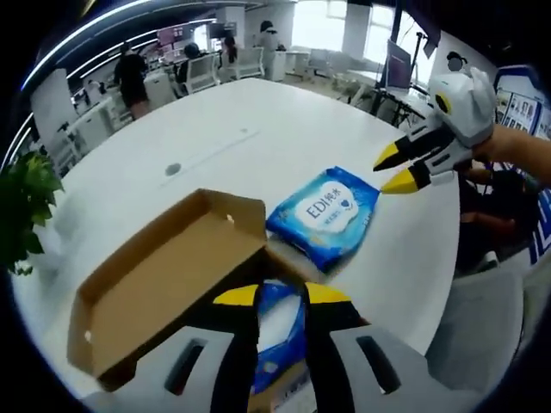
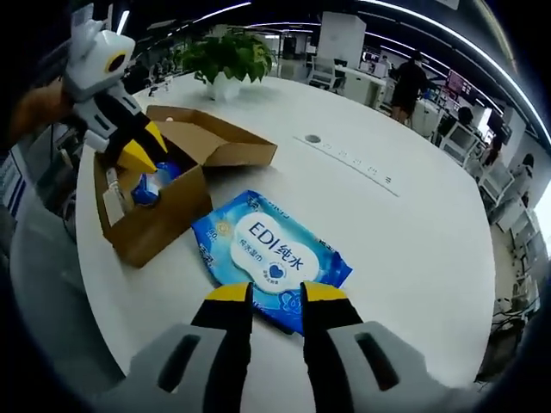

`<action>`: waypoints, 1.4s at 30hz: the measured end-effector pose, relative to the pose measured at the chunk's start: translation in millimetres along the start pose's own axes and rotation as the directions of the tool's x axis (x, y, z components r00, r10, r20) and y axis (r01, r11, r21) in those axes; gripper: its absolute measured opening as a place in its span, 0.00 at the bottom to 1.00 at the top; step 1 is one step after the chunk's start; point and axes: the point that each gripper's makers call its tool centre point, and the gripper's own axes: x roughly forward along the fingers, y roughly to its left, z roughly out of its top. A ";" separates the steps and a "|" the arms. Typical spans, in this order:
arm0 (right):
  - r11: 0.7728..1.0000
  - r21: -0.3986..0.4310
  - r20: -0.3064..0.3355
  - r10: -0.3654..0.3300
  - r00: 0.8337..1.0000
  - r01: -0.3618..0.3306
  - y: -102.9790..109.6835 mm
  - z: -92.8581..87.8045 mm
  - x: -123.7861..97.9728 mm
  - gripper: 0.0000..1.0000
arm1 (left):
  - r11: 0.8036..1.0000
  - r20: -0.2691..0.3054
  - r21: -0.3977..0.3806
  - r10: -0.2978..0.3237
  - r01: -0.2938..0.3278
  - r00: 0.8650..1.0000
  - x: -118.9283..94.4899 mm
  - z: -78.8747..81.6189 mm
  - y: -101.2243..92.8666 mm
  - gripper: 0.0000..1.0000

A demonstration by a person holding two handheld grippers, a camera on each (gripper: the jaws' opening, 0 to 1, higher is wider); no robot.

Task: Operate the shoe box by opening the lid, removing the specified soft item, and placing it in the target area until the item is outside and the box remains undamaged.

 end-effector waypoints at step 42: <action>0.953 -0.205 0.033 0.235 0.971 -0.223 106.4 65.1 32.4 0.22 | 0.983 -0.004 0.185 0.013 -0.012 1.000 19.2 -52.2 46.9 0.06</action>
